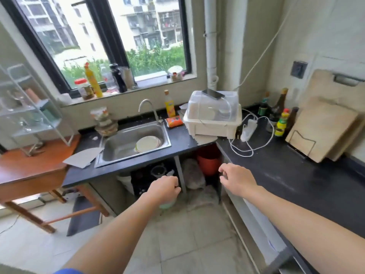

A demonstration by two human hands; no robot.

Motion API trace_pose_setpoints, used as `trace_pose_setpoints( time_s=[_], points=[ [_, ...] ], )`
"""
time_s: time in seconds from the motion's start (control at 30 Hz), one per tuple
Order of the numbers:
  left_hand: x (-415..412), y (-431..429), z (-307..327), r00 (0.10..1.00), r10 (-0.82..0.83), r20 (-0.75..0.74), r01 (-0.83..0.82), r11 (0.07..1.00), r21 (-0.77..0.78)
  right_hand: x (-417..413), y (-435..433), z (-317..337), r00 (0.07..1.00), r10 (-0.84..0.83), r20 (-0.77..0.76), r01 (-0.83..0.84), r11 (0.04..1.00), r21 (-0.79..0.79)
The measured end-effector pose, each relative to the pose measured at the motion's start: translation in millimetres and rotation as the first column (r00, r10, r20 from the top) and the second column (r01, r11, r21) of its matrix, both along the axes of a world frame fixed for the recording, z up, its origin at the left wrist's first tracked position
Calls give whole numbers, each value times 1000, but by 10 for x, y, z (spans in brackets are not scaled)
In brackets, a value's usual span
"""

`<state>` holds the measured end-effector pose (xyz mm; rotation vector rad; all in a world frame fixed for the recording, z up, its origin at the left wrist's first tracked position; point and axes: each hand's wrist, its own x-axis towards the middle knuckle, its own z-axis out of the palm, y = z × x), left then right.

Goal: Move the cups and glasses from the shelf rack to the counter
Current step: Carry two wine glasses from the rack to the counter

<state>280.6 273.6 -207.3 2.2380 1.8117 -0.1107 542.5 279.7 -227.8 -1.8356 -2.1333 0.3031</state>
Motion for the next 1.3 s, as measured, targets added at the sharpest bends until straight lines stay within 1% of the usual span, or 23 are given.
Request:
trace_pose_setpoints(
  time_s=[0.07, 0.17, 0.3, 0.43, 0.57, 0.67, 0.77, 0.9, 1.0, 1.07, 1.13, 1.3],
  points=[
    [-439, 26, 122, 995, 101, 20, -102, 995, 21, -456, 245, 134, 995, 99, 24, -100, 994, 34],
    [-996, 115, 298, 980, 198, 27, -199, 978, 56, -1073, 627, 316, 977, 203, 59, -208, 974, 86],
    [-1746, 312, 527, 934, 356, 32, -357, 929, 98, -1966, 1225, 527, 933, 355, 63, -360, 925, 123],
    [-2391, 431, 714, 871, 489, 49, -490, 855, 169, -2779, 1714, 728, 879, 467, 91, -476, 868, 143],
    [-2993, 375, 819, 782, 619, 68, -622, 767, 157, -3591, 1943, 863, 797, 594, 107, -604, 786, 134],
    [-3473, 297, 837, 718, 691, 81, -693, 700, 171, -4249, 1991, 926, 735, 668, 119, -678, 717, 163],
    [-3963, 260, 809, 678, 731, 79, -731, 657, 185, -4885, 2005, 935, 685, 715, 136, -726, 659, 194],
    [-4697, 333, 774, 662, 746, 71, -744, 643, 179, -5701, 2120, 905, 646, 748, 153, -762, 619, 189],
    [-5391, 436, 794, 686, 725, 69, -723, 667, 177, -6396, 2247, 905, 671, 730, 132, -738, 642, 207],
    [-5622, 491, 859, 698, 715, 49, -712, 684, 162, -6602, 2269, 943, 682, 724, 102, -728, 659, 190],
    [-6011, 593, 975, 706, 706, 54, -703, 690, 173, -6955, 2341, 972, 699, 711, 74, -707, 674, 214],
    [-6710, 915, 1112, 721, 684, 112, -691, 698, 186, -7578, 2595, 1164, 721, 690, 68, -684, 690, 237]
  ],
)
